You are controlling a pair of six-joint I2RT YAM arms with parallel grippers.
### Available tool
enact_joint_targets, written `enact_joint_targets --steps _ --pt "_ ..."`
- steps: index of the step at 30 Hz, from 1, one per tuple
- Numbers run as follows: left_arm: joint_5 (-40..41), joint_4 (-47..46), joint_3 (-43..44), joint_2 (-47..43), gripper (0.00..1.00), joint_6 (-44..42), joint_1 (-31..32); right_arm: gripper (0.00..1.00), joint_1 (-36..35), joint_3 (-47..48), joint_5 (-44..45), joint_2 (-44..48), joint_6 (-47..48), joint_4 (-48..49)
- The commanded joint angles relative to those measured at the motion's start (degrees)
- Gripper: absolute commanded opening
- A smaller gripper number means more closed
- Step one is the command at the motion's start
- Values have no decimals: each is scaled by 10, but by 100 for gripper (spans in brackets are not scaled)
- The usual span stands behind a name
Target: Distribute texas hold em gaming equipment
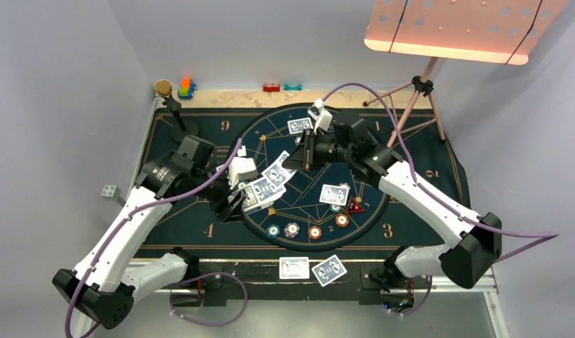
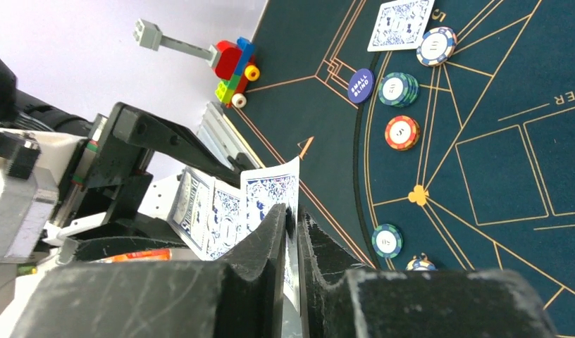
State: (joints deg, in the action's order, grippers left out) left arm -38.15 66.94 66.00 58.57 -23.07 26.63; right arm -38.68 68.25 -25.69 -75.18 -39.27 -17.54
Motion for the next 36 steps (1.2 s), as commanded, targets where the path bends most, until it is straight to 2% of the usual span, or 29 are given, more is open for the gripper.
enact_joint_targets --steps 1,9,16,23,29,36 --pt "-17 -13 21 -11 0 0 -3 10 26 -5 -37 28 -31 43" --pt "-18 -12 20 -11 0 -1 -3 9 62 17 -62 29 -64 78" --pt "-21 -5 20 -19 0 -2 -3 7 82 64 -58 -31 -65 100" --pt "-25 -1 23 -27 0 1 -3 6 84 118 -84 -212 -85 192" --pt "-24 -2 22 -25 0 1 -3 6 44 234 -97 -406 -101 256" --pt "-24 -2 26 -23 0 2 -3 10 8 364 -96 -565 -146 301"
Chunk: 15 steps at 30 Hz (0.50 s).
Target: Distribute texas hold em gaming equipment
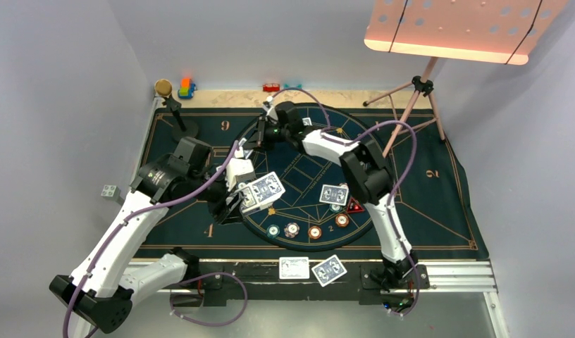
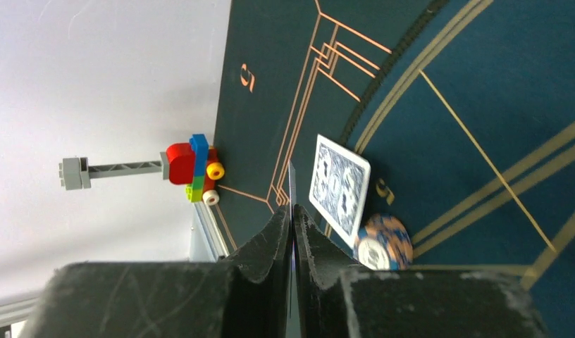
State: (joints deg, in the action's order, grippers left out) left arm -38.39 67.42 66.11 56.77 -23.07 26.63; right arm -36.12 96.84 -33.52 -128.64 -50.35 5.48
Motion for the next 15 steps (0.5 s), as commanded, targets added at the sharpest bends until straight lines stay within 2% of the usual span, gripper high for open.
enact_joint_targets --steps 1,6,13,15 --pt "-21 -6 27 -5 0 2 -3 11 -22 90 -17 -45 -41 75" --pt "-19 -1 28 -8 0 -1 -3 15 -33 146 -1 -107 -50 64" --pt "-17 2 25 -16 0 0 -3 34 -33 190 25 -143 -9 -21" --pt "-17 3 24 -18 0 0 -3 34 -32 188 30 -140 7 -46"
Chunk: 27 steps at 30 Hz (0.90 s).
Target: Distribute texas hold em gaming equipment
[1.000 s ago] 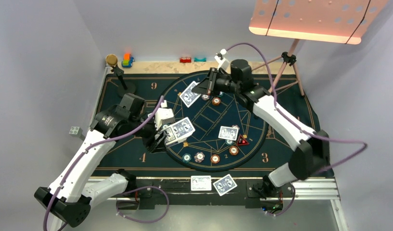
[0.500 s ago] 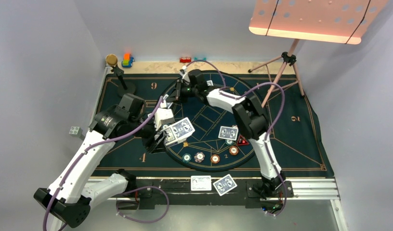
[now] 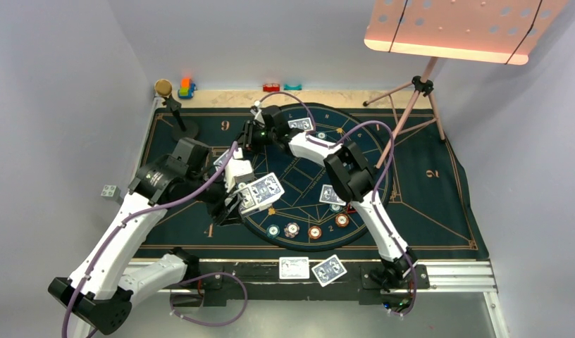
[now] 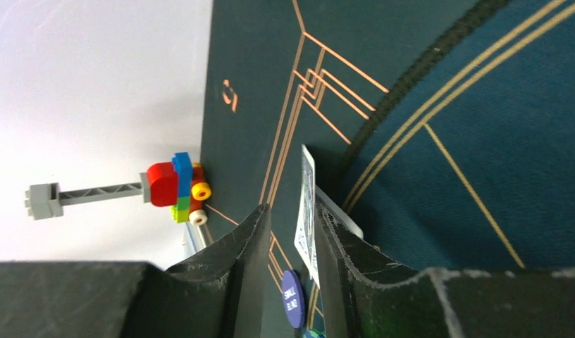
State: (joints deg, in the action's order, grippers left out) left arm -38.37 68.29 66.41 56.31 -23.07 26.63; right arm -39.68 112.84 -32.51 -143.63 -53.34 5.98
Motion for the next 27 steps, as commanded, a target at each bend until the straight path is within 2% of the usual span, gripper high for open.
enact_joint_targets --steps 1,5,8,10,12,14,21,27 --pt "-17 -7 20 -14 0 0 -3 34 5 22 24 15 43 -57" --pt "-19 -7 19 -16 0 2 -3 36 11 -21 52 57 66 -80" --pt "-19 -9 16 -16 0 2 -3 44 24 -42 69 104 81 -89" --pt "-18 -10 15 -17 0 2 -3 56 33 -45 73 133 91 -100" --pt "-19 -12 13 -16 0 3 -3 77 42 -52 77 169 103 -116" --pt "-19 -14 13 -16 0 4 -3 84 52 -77 74 215 114 -116" --pt "-18 -23 11 -11 0 4 -3 91 70 -237 28 394 135 -88" --pt "-19 -26 11 -8 0 4 -3 93 70 -374 7 548 133 -110"
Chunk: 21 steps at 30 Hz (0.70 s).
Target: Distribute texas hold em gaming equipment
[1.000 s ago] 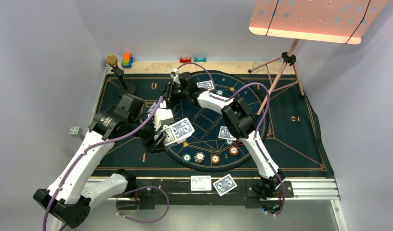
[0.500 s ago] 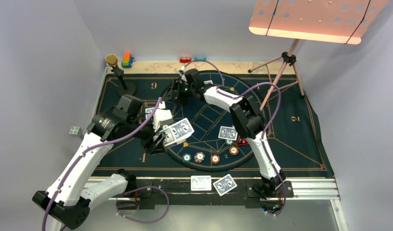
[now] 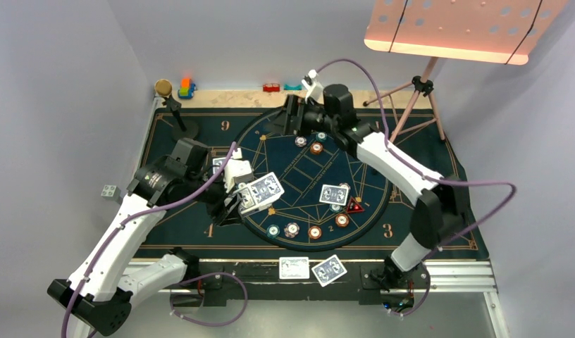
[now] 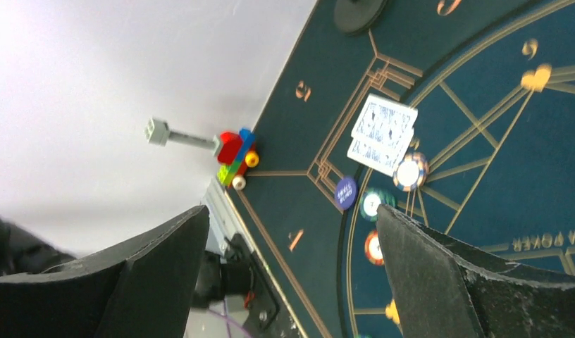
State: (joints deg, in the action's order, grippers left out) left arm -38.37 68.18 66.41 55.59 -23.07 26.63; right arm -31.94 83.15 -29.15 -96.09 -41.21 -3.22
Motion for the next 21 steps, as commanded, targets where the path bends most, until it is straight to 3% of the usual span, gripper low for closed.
enact_joint_targets --steps 1,10,16,21 --pt "-19 -25 12 -1 0 4 -3 94 -7 -97 -29 94 9 -18" --pt "-14 -25 16 7 0 3 -3 96 -48 -164 -53 188 10 -48" --pt "-14 -29 17 12 0 6 -3 97 -67 -217 -111 208 -48 41" --pt "-15 -31 24 18 0 6 -3 98 -96 -229 -112 199 -47 49"
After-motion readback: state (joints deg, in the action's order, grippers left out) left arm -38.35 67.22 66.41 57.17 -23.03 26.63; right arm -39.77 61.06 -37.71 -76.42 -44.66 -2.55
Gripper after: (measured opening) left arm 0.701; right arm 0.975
